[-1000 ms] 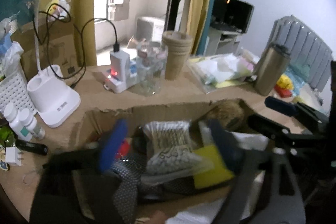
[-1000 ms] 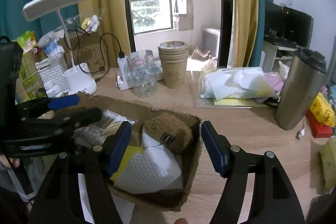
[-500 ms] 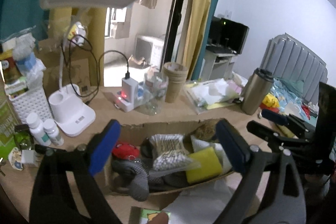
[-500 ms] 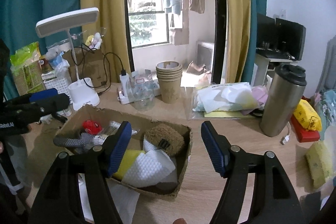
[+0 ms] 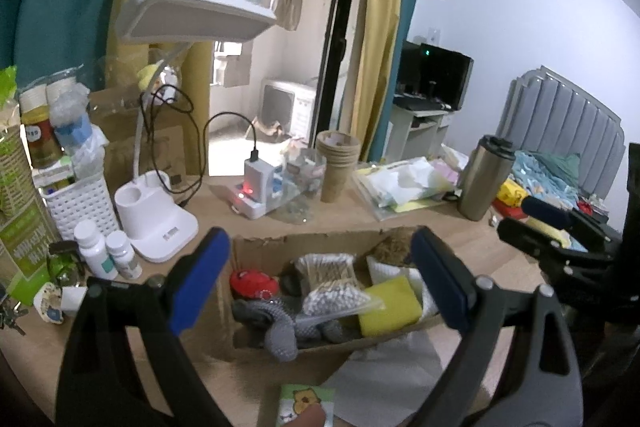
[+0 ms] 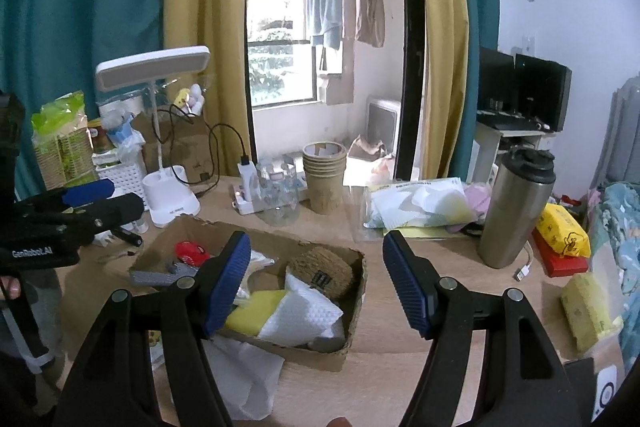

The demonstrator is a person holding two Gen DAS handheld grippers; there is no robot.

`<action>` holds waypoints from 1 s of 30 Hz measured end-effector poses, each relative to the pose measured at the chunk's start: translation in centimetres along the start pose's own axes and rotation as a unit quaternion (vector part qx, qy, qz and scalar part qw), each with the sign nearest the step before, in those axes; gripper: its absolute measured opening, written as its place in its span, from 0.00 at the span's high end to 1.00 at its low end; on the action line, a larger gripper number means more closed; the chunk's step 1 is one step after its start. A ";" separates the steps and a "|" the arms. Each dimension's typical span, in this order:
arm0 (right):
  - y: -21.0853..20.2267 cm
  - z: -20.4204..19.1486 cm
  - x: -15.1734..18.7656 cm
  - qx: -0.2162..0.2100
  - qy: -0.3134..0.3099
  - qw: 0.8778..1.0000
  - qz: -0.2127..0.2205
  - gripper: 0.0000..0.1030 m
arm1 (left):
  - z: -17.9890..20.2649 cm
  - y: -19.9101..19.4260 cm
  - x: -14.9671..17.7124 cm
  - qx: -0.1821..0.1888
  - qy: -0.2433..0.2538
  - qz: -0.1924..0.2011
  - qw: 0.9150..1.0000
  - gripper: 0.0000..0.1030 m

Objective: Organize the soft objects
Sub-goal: 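Withdraw both open tools up from the box toward the desk items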

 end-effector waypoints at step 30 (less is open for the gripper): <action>1.4 -5.8 5.5 -0.052 -0.041 0.996 -0.055 0.30 | -4.7 -1.2 6.3 -0.061 -0.016 -0.038 0.997 0.09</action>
Point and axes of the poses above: each gripper's, at about its wrist camera, not at the fingertips, and y roughly the way its jaws point, z to its right, x to its underside, the point moved 6 cm from there along y, roughly the way its jaws point, and after that the axes turned 4 degrees about -y, right-handed, at the moved point
